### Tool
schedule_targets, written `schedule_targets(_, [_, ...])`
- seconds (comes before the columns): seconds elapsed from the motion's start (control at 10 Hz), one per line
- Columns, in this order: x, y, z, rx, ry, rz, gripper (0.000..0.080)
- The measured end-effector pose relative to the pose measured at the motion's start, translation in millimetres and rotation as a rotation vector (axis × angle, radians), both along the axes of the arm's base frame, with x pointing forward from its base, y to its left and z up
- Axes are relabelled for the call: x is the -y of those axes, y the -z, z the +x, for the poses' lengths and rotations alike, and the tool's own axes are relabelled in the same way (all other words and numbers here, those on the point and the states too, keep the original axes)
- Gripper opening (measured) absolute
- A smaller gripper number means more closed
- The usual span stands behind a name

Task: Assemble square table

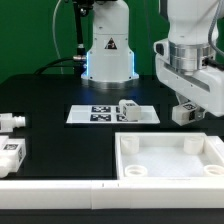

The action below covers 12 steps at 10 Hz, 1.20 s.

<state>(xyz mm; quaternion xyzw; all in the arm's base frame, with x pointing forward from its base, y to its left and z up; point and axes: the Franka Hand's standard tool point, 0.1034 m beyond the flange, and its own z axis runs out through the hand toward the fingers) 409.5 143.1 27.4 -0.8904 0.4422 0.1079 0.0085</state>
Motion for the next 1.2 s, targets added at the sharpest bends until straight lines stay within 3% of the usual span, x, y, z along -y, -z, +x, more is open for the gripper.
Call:
schedule_targets(0.4, [14.6,15.9,2.4,0.14,-0.49,0.025,0.0279])
schedule_targets(0.8, [23.0,21.8,1.7,0.139,-0.547,0.03,0.0279])
schedule_targets(0.9, [25.0,21.1,1.1,0.117,-0.548,0.044,0.0389])
schedule_targets(1.0, [32.4,14.0,7.2,0.083,-0.536,0.084,0.0527])
schedule_targets(1.1, [40.7,5.6,15.2,0.04,-0.512,0.13,0.061])
schedule_targets(1.2, [46.7,-2.0,19.7,-0.068,-0.484,0.218,0.061])
